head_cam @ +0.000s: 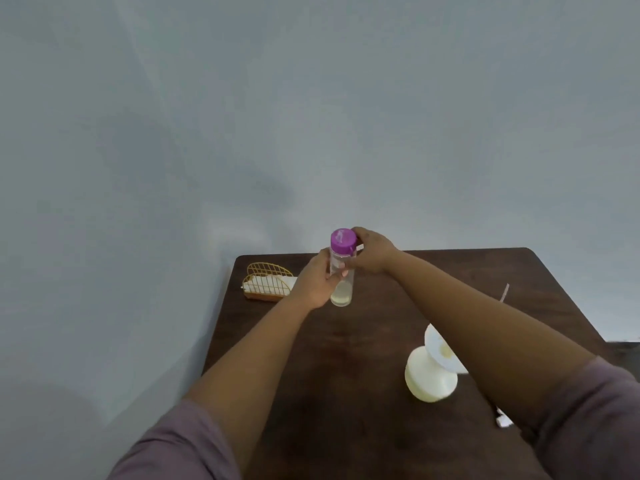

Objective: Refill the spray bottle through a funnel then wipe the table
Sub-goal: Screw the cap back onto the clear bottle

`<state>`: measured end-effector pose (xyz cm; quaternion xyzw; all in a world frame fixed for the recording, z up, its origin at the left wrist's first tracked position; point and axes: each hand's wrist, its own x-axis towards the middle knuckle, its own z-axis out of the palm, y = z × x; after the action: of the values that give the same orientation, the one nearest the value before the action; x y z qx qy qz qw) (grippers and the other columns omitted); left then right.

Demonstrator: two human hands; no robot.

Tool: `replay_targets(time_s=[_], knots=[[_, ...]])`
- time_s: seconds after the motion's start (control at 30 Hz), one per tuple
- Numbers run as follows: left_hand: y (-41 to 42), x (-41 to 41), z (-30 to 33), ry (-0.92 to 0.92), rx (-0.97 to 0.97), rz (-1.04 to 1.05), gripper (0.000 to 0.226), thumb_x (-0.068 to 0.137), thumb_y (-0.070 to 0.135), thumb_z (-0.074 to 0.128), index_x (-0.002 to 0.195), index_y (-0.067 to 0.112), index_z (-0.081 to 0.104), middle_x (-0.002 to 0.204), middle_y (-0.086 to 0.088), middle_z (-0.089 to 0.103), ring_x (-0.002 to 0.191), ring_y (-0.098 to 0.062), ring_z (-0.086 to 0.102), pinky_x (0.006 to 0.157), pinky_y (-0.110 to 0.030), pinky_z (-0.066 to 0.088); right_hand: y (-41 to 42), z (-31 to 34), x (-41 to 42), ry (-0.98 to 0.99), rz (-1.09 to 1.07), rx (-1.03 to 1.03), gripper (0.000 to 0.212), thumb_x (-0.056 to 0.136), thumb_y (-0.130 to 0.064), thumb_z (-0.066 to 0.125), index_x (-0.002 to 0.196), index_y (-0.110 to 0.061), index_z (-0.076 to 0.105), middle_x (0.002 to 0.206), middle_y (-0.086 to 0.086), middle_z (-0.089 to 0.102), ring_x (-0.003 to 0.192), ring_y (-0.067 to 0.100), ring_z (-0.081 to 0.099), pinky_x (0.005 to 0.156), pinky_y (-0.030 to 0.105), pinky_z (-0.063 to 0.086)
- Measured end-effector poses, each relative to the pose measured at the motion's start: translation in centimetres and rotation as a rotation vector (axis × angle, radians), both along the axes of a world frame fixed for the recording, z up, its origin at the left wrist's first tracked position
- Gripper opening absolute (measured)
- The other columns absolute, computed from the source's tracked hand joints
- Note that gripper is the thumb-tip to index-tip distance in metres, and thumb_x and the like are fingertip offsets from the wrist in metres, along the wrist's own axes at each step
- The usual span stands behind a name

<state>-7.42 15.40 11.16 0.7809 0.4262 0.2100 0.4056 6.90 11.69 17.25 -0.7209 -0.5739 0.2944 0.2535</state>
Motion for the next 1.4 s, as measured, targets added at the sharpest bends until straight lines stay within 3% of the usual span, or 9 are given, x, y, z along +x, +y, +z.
replay_targets(time_s=[0.2,0.47,0.6,0.67,0.8,0.9,1.03,1.4], knots=[[5.2,3.7,-2.1,0.079,-0.038,0.123,0.053,0.097,0.028,0.056,0.144,0.017,0.034,0.138,-0.008,0.053,0.125,-0.026,0.052,0.101,-0.033,0.041,6.2,-2.9,2.3,0.054,0.003,-0.024,0.058,0.079,-0.026,0.075,0.130,-0.019,0.047,0.122,0.004,0.059,0.110,0.024,0.057,0.094,0.032,0.046],[8.6,4.9,-5.3,0.095,-0.086,0.108,0.050,0.098,0.029,0.056,0.142,0.018,0.036,0.136,-0.005,0.055,0.121,-0.024,0.056,0.093,-0.026,0.040,10.2,-6.3,4.3,0.100,0.024,-0.098,0.062,0.082,-0.025,0.073,0.133,-0.017,0.040,0.124,0.009,0.057,0.104,0.022,0.053,0.087,0.030,0.045],[9.2,5.0,-6.1,0.105,-0.093,0.079,0.059,0.092,0.028,0.065,0.143,0.019,0.035,0.138,-0.004,0.053,0.123,-0.025,0.054,0.100,-0.033,0.044,10.8,-6.3,4.9,0.083,0.038,-0.109,0.065,0.079,-0.027,0.076,0.132,-0.016,0.039,0.122,0.009,0.057,0.104,0.023,0.053,0.089,0.033,0.048],[9.5,4.7,-6.5,0.219,-0.032,0.105,0.072,0.087,0.033,0.071,0.146,0.020,0.032,0.143,-0.005,0.049,0.130,-0.028,0.047,0.106,-0.042,0.043,10.7,-6.4,5.0,0.092,0.038,-0.098,0.069,0.078,-0.026,0.078,0.133,-0.016,0.037,0.122,0.009,0.056,0.102,0.023,0.052,0.085,0.031,0.046],[9.7,2.7,-6.8,0.864,0.198,0.049,0.098,0.076,0.039,0.079,0.152,0.019,0.019,0.153,-0.009,0.032,0.143,-0.033,0.024,0.115,-0.063,0.017,10.6,-6.8,5.1,0.097,0.028,-0.103,0.077,0.073,-0.017,0.081,0.135,-0.018,0.034,0.125,0.011,0.055,0.106,0.025,0.054,0.087,0.033,0.047],[10.0,0.8,-7.5,1.134,0.308,-0.018,0.090,0.079,0.027,0.076,0.151,0.019,0.023,0.152,-0.012,0.029,0.146,-0.035,0.017,0.112,-0.071,0.006,10.3,-7.3,4.8,0.084,0.013,-0.115,0.074,0.075,-0.014,0.078,0.134,-0.017,0.034,0.125,0.013,0.056,0.110,0.030,0.056,0.092,0.040,0.049],[10.5,-0.5,-7.9,1.196,0.334,-0.036,0.063,0.087,0.018,0.066,0.143,0.018,0.037,0.146,-0.011,0.038,0.140,-0.033,0.029,0.114,-0.069,0.009,10.2,-7.9,4.5,0.071,0.002,-0.087,0.065,0.081,-0.018,0.073,0.133,-0.016,0.035,0.122,0.014,0.058,0.108,0.030,0.058,0.091,0.040,0.050],[12.4,-0.1,-8.4,1.170,0.345,-0.090,0.057,0.089,0.017,0.065,0.141,0.021,0.041,0.144,-0.008,0.037,0.137,-0.030,0.029,0.109,-0.075,0.004,10.5,-8.4,4.7,0.069,0.017,-0.078,0.063,0.082,-0.015,0.072,0.133,-0.015,0.033,0.119,0.014,0.060,0.104,0.030,0.060,0.087,0.037,0.049]])
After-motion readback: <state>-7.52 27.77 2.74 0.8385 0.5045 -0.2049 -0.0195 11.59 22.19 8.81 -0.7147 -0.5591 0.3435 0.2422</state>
